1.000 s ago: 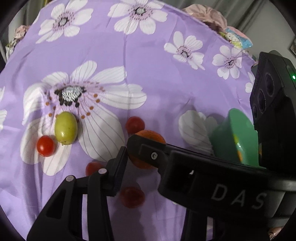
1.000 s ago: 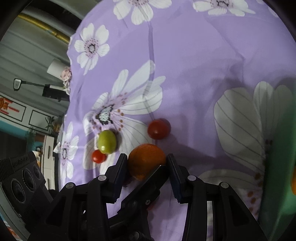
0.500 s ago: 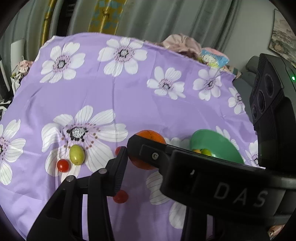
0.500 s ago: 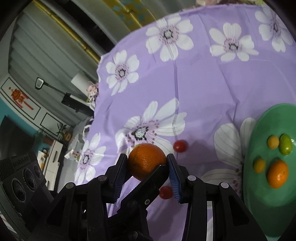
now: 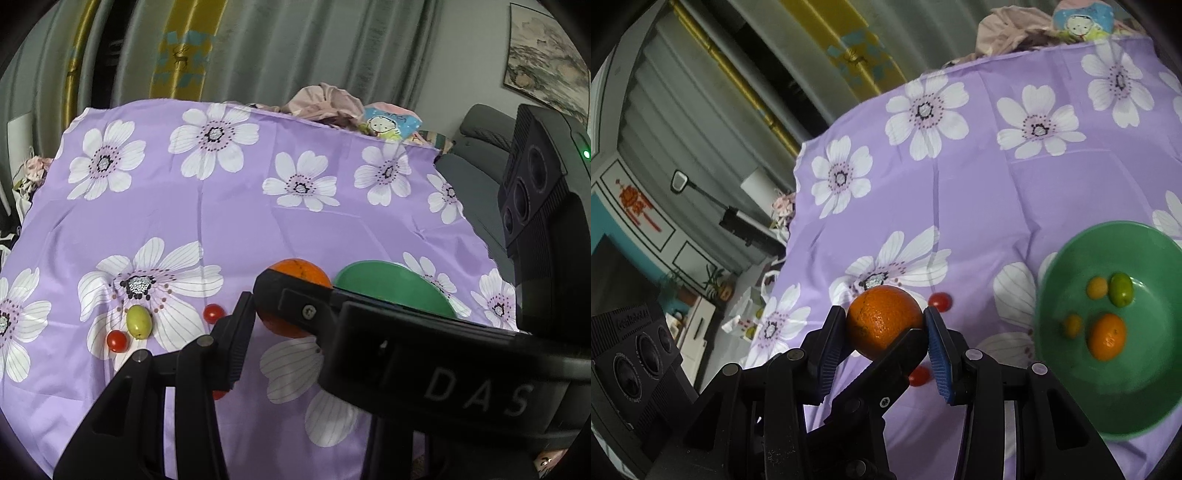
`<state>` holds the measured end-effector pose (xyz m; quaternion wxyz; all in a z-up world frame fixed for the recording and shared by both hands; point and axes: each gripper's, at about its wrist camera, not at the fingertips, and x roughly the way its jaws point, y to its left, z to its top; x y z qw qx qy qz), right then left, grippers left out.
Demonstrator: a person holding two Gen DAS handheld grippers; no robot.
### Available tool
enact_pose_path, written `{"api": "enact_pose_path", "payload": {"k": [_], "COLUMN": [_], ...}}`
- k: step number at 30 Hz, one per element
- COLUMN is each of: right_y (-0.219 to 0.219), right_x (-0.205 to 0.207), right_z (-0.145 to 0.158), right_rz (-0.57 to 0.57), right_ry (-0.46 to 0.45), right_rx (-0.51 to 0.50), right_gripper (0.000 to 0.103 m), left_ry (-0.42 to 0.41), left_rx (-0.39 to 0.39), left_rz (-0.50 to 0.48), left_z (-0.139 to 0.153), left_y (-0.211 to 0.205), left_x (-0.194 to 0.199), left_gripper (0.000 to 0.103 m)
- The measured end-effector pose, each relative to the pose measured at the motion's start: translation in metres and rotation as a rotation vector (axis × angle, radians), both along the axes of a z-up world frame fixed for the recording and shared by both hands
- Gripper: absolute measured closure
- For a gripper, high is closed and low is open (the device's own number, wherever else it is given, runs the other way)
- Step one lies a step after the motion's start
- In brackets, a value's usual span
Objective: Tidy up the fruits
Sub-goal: 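Lift the orange with the right gripper and carry it over the bowl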
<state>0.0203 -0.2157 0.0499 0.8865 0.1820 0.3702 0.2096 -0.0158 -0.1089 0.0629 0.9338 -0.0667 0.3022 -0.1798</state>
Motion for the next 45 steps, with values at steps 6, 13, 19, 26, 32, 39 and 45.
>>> {"api": "enact_pose_path", "payload": {"k": [6, 13, 19, 26, 32, 39, 45], "right_y": [-0.009, -0.035, -0.07, -0.109, -0.131, -0.148, -0.158], "right_x": [-0.007, -0.009, -0.015, -0.017, -0.01, 0.001, 0.012], "right_z": [0.008, 0.013, 0.019, 0.014, 0.003, -0.015, -0.03], "right_rz": [-0.001, -0.035, -0.103, -0.18, -0.244, -0.288, -0.32], "right_ry": [-0.021, -0.027, -0.038, -0.008, 0.05, 0.131, 0.199], "right_rx": [-0.018, -0.015, 0.004, 0.02, 0.02, 0.015, 0.001], "right_gripper": [0.058, 0.058, 0.058, 0.058, 0.058, 0.058, 0.058], "left_ry": [-0.015, -0.018, -0.026, 0.007, 0.067, 0.143, 0.206], "left_rx": [-0.002, 0.016, 0.018, 0.026, 0.015, 0.017, 0.018], "left_rz": [-0.018, -0.068, -0.13, -0.203, -0.255, -0.285, -0.312], "left_z": [0.006, 0.013, 0.016, 0.011, -0.002, -0.02, -0.036], "left_y": [-0.01, -0.038, -0.074, -0.111, -0.133, -0.15, -0.163], "left_x": [-0.005, -0.001, 0.001, 0.01, 0.023, 0.038, 0.051], "left_gripper": [0.061, 0.061, 0.061, 0.061, 0.061, 0.061, 0.061]}}
